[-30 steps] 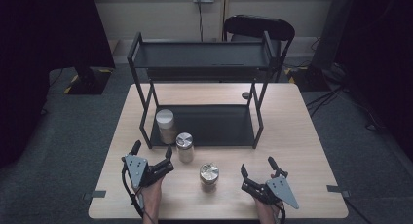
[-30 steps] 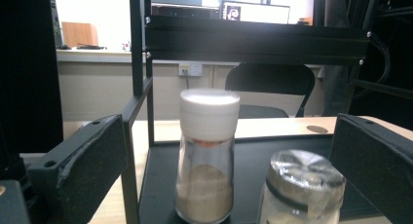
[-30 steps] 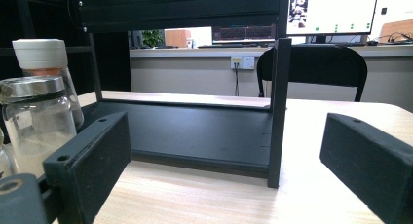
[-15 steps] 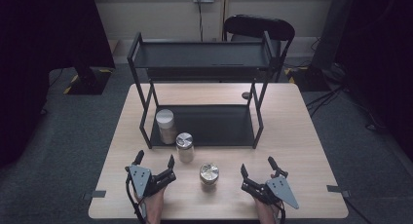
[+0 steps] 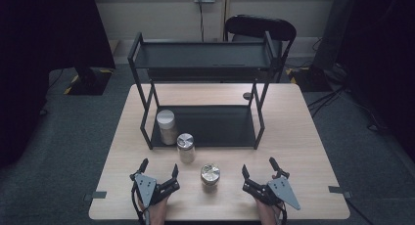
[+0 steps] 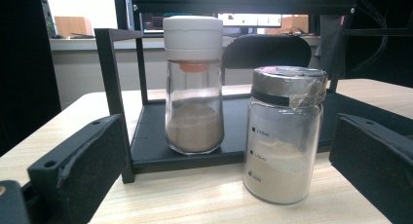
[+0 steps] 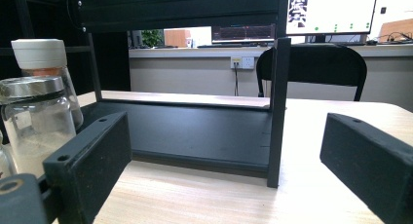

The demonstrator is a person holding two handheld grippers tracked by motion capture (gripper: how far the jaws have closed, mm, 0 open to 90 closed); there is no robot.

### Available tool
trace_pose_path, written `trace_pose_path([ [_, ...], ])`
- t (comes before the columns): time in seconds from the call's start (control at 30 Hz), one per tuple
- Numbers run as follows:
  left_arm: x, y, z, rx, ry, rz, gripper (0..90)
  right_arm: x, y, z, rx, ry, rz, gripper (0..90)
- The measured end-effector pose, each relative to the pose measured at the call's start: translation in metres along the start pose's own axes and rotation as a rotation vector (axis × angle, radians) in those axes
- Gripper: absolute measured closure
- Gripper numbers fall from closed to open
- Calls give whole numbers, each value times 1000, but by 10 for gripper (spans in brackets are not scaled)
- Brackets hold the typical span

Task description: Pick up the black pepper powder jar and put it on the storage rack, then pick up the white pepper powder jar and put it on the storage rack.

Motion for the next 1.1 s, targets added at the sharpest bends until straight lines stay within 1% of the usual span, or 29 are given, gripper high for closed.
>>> trace_pose_path([
  [0.17, 1, -1, -1, 2, 7, -5, 0, 0, 0, 0, -2, 0, -1, 33],
  [0.27, 1, -1, -1, 16, 15, -6, 0, 0, 0, -1, -10, 2, -2, 33],
  [0.37, 1, -2, -1, 7, 10, -9, 0, 0, 0, -2, -13, 7, 0, 33],
  [0.47, 1, -2, 0, 17, 10, -12, 0, 0, 1, -3, -6, 16, 5, 32],
  [0.53, 1, -2, -1, 12, 9, -14, 0, -1, 2, -2, 2, 21, 16, 33],
  [0.6, 1, -2, 0, 16, 10, -15, 0, -2, 3, -3, 9, 28, 27, 32],
  [0.83, 1, -3, -1, 12, 8, -18, 0, -4, 10, -2, 14, 42, 53, 32],
  [0.9, 1, -3, 0, 16, 8, -18, 0, -5, 13, -1, 19, 50, 57, 30],
  [1.0, 1, -3, -1, 13, 9, -18, 0, -5, 15, -1, 3, 61, 58, 28],
  [1.07, 1, -3, -1, 16, 10, -18, 0, -6, 18, 1, 10, 70, 60, 28],
  [1.1, 1, -3, -1, 15, 9, -18, 0, -7, 21, 2, 15, 84, 59, 28],
])
Point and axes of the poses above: each handheld gripper's, and its own axes: x roughly backward along the jaws, y roughly out of its top, z roughly to its left, the point moved 3 cm from there along -x, roughly forward along the jaws, and after that the axes turned 8 degrees about -x, right-handed, at the moved point
